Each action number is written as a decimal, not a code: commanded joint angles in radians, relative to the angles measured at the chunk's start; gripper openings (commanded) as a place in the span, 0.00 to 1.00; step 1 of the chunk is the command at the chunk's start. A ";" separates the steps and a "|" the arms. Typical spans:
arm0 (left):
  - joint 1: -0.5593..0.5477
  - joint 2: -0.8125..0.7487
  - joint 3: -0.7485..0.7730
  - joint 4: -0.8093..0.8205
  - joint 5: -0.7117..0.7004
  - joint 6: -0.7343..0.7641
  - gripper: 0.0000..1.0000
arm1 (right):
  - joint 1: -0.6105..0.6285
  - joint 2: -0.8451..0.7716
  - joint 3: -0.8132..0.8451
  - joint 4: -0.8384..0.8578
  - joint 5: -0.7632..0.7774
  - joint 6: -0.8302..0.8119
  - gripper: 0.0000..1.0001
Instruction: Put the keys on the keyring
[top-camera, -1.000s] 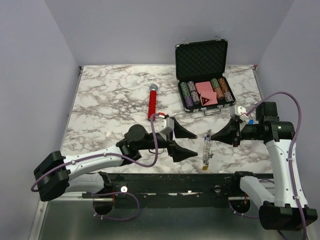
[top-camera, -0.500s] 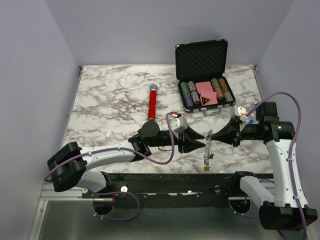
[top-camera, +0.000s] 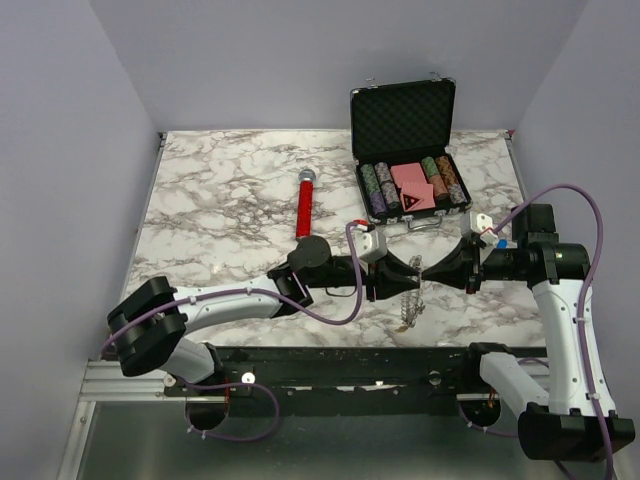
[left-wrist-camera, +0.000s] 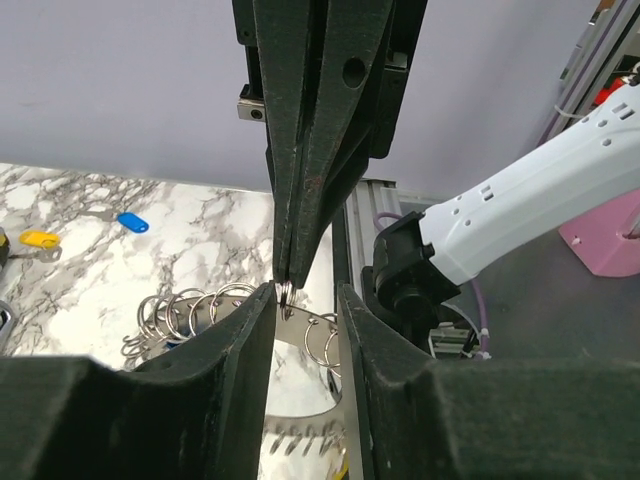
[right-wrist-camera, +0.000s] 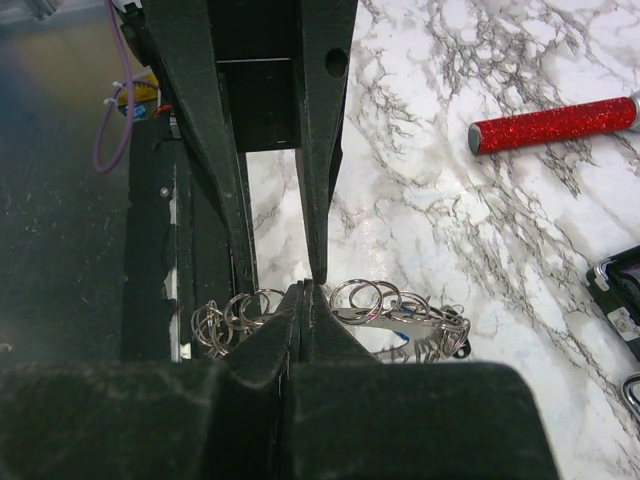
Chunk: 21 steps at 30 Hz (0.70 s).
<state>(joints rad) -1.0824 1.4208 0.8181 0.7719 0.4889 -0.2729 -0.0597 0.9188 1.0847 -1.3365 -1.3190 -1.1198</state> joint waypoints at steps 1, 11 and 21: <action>-0.007 0.015 0.036 -0.019 0.039 0.035 0.37 | 0.006 -0.011 -0.002 -0.082 -0.062 -0.014 0.00; -0.007 0.040 0.056 -0.066 0.053 0.049 0.33 | 0.006 -0.009 0.000 -0.082 -0.062 -0.012 0.00; -0.007 0.055 0.082 -0.074 0.074 0.041 0.22 | 0.006 -0.014 -0.005 -0.082 -0.063 -0.011 0.00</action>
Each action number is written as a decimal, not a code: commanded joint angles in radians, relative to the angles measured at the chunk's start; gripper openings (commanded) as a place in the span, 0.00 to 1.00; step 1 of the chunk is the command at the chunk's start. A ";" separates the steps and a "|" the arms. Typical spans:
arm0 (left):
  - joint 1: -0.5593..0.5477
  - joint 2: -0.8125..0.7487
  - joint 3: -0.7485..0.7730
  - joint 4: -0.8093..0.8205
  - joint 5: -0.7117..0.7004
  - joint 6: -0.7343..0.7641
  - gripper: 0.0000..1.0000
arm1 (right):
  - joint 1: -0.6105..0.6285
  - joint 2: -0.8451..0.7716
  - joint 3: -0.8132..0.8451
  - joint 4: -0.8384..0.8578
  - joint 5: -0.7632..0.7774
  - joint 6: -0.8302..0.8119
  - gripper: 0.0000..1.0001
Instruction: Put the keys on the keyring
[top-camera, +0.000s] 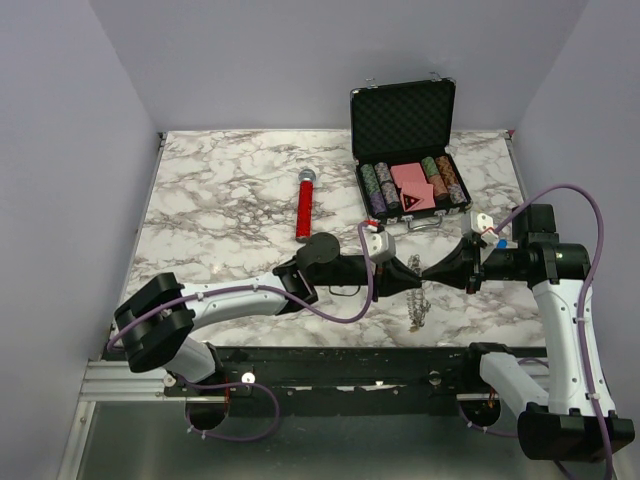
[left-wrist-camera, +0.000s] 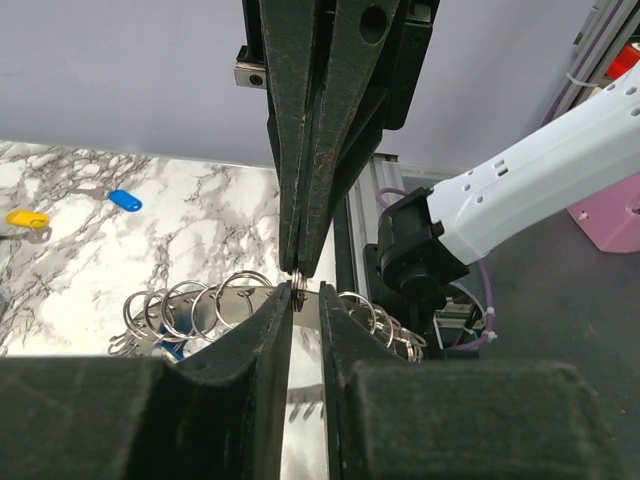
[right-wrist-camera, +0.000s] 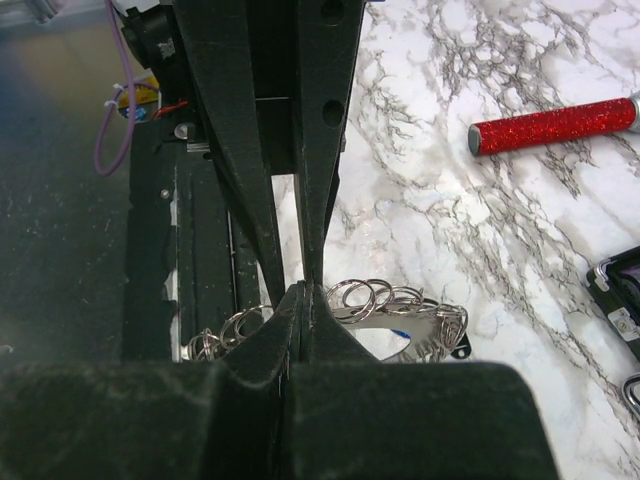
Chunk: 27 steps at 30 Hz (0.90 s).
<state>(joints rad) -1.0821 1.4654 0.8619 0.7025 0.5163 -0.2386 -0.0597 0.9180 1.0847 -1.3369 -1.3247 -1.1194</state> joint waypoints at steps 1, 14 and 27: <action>-0.007 0.012 0.040 -0.005 0.047 0.004 0.20 | 0.006 -0.013 -0.006 -0.084 -0.057 -0.013 0.00; -0.007 -0.071 -0.076 0.097 -0.019 -0.022 0.00 | 0.006 -0.025 -0.003 -0.054 -0.041 0.032 0.32; -0.041 -0.376 -0.495 0.468 -0.061 0.180 0.00 | 0.052 0.041 -0.006 -0.082 -0.040 -0.118 0.81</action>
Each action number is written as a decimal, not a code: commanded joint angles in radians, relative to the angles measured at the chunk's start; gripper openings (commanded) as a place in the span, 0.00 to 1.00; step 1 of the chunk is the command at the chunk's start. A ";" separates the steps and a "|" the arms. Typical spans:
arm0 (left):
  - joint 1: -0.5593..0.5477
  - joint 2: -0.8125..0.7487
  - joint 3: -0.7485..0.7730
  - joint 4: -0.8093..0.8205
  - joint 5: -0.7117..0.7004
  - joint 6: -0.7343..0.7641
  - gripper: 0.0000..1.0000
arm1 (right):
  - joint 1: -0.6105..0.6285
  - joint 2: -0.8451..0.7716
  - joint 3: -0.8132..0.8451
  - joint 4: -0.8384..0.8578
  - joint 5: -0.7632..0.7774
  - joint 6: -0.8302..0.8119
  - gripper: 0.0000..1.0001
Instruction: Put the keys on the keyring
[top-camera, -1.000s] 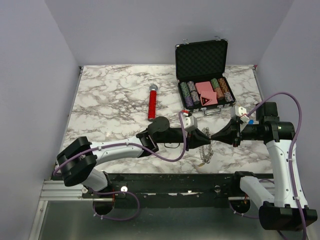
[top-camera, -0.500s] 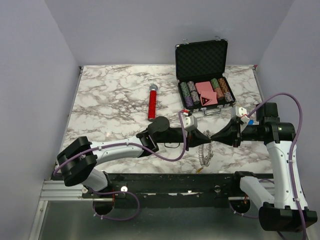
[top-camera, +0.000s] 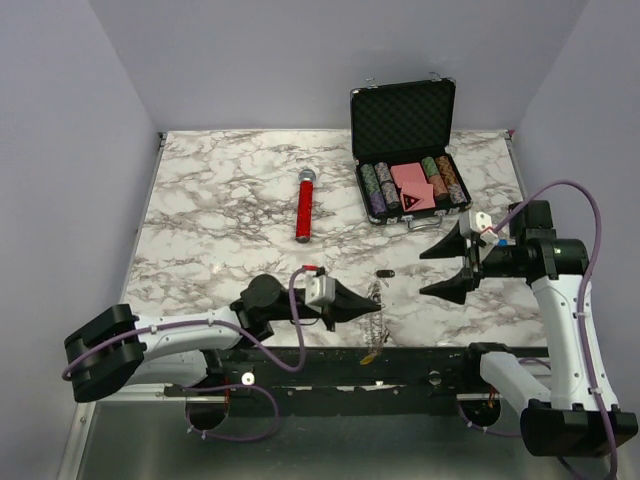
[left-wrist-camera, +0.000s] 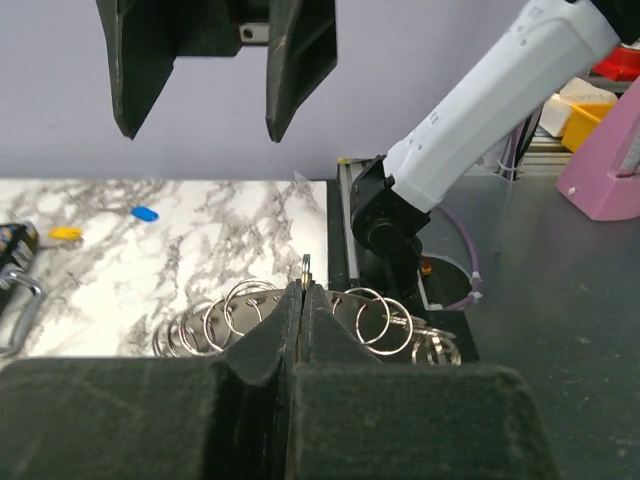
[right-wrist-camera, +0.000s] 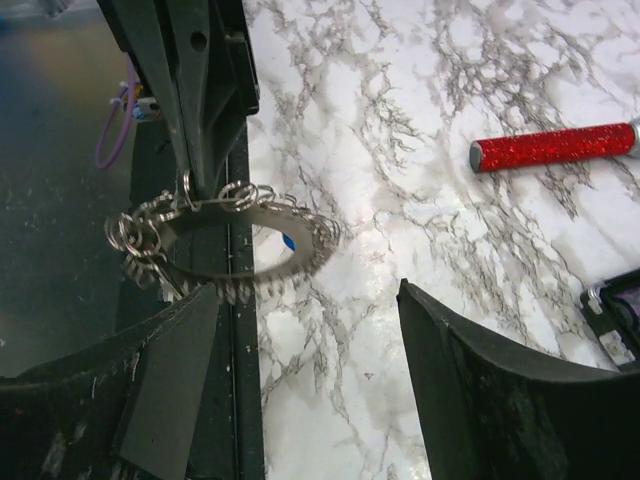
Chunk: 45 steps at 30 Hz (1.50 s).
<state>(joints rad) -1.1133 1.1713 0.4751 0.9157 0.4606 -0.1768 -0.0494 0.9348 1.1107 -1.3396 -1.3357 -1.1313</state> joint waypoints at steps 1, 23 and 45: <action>-0.010 -0.100 -0.133 0.282 -0.002 0.135 0.00 | 0.074 0.030 -0.044 -0.081 -0.043 -0.142 0.81; -0.033 -0.016 -0.191 0.522 -0.224 0.017 0.00 | 0.502 0.331 0.103 -0.078 -0.092 -0.341 0.43; -0.062 0.039 -0.161 0.531 -0.266 0.011 0.00 | 0.531 0.286 0.018 0.181 -0.088 -0.041 0.31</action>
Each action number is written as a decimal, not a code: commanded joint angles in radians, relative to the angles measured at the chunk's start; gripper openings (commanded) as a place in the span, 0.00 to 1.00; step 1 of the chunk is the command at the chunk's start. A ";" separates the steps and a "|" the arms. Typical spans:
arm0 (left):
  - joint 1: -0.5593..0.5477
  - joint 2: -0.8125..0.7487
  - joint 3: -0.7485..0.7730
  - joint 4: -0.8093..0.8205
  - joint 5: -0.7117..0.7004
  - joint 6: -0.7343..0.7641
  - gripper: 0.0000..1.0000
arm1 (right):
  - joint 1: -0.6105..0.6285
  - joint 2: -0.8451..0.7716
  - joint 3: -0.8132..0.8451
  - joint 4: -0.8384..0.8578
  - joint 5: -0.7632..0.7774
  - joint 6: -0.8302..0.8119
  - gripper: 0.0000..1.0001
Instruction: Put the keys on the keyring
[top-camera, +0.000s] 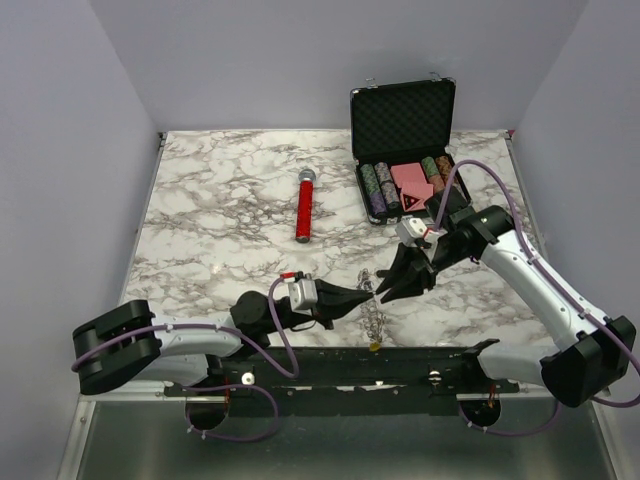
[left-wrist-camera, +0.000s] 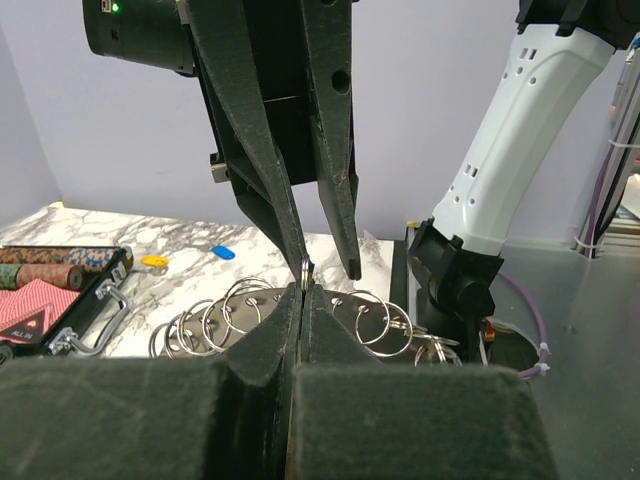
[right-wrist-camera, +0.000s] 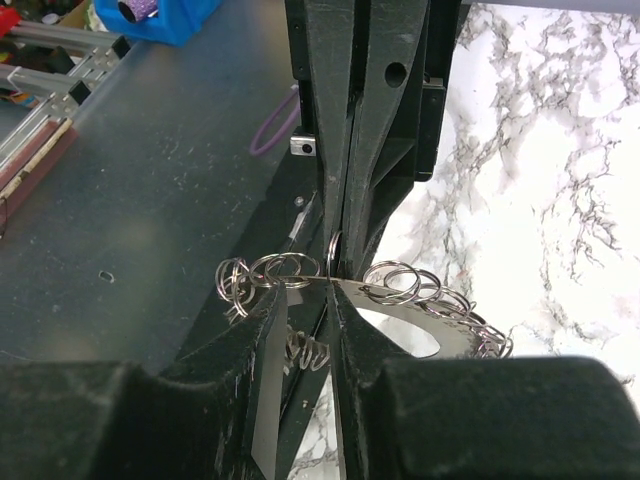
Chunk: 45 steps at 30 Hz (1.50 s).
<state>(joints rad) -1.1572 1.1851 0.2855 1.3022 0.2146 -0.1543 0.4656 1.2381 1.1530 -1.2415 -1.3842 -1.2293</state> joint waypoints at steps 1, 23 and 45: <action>-0.018 0.028 0.030 0.149 -0.020 -0.011 0.00 | 0.019 -0.020 -0.027 0.092 -0.038 0.071 0.32; -0.029 -0.010 -0.025 0.160 -0.084 0.004 0.00 | 0.007 -0.062 -0.001 0.201 0.057 0.274 0.42; -0.033 0.007 -0.002 0.174 -0.098 0.005 0.00 | 0.001 -0.071 -0.079 0.347 0.065 0.421 0.37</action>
<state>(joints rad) -1.1805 1.1896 0.2600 1.2942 0.1341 -0.1539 0.4656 1.1870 1.0966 -0.9432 -1.3319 -0.8513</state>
